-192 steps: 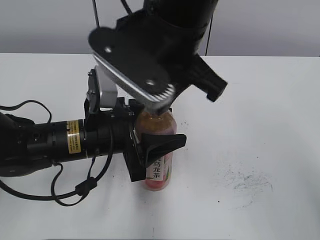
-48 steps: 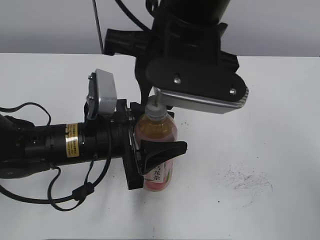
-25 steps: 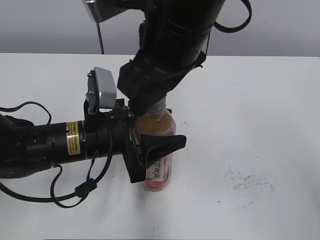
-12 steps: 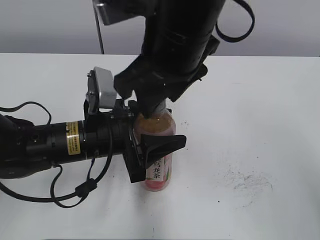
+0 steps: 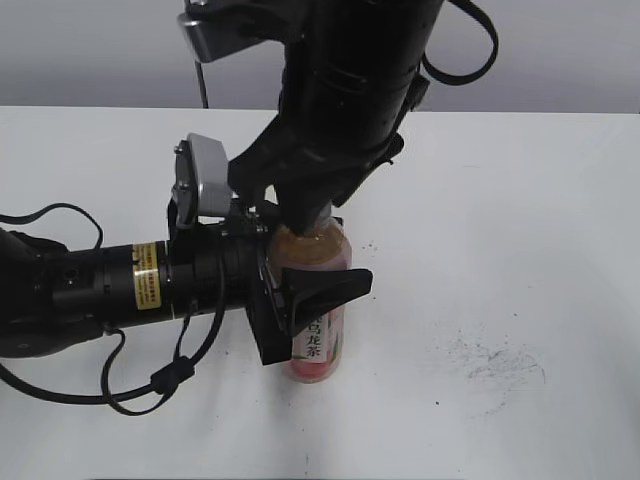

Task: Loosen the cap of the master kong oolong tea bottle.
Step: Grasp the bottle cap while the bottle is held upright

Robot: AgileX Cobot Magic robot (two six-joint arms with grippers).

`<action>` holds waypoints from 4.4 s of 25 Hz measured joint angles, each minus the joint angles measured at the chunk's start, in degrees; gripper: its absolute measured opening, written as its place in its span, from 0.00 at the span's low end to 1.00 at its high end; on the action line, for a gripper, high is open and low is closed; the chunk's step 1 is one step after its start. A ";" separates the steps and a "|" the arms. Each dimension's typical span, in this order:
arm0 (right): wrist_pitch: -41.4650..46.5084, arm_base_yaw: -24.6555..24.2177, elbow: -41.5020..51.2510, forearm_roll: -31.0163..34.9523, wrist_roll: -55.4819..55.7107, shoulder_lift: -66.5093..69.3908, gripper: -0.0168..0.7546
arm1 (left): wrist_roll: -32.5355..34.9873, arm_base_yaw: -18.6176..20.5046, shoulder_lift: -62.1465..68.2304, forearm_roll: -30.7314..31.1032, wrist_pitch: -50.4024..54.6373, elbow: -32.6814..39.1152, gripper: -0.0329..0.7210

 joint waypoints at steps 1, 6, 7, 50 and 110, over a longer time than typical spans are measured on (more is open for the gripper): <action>0.00 0.00 -0.41 -0.13 -0.19 0.00 0.47 | 0.00 0.00 0.00 0.00 0.00 0.00 0.63; 0.17 0.00 -1.19 -0.33 -0.22 0.00 0.56 | 0.00 0.00 0.00 0.00 0.00 0.00 0.63; 0.18 0.00 -1.19 -0.33 -0.22 0.00 0.56 | 0.00 0.00 0.00 0.00 0.00 0.00 0.63; 0.45 0.04 -1.39 -0.14 -109.48 -0.26 0.65 | 0.04 -0.21 0.00 -0.27 0.10 0.00 0.63; 0.40 -0.01 -1.51 0.90 -72.36 -1.53 0.27 | -0.31 -0.21 0.00 -0.96 0.38 0.00 0.63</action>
